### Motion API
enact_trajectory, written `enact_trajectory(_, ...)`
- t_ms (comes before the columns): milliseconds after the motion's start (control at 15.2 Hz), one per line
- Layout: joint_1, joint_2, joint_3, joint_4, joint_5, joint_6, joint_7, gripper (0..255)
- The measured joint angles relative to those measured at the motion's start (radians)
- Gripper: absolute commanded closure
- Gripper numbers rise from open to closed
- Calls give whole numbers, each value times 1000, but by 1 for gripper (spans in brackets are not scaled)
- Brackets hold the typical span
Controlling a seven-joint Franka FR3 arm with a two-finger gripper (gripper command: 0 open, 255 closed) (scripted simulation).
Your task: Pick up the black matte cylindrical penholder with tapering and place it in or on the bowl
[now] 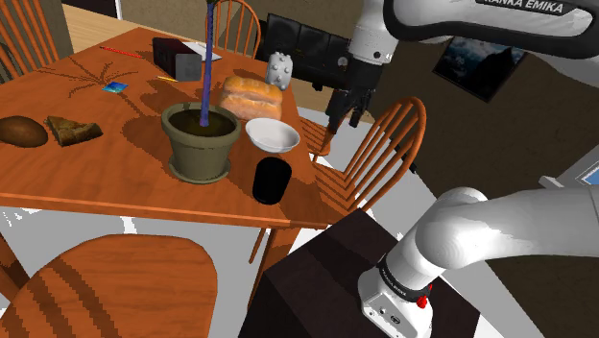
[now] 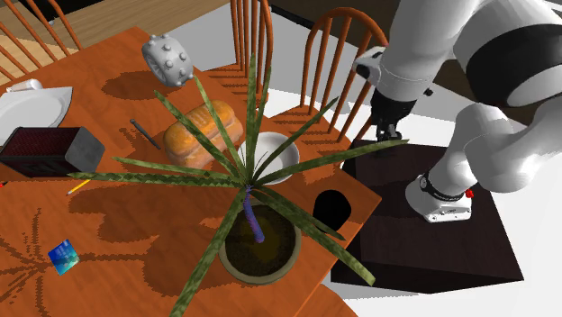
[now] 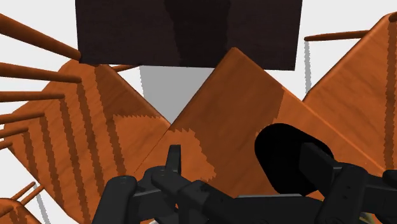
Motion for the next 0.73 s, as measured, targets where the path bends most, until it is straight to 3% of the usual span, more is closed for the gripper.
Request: enact_trajectory(726,-21,243,188,-50,89,376,324,0)
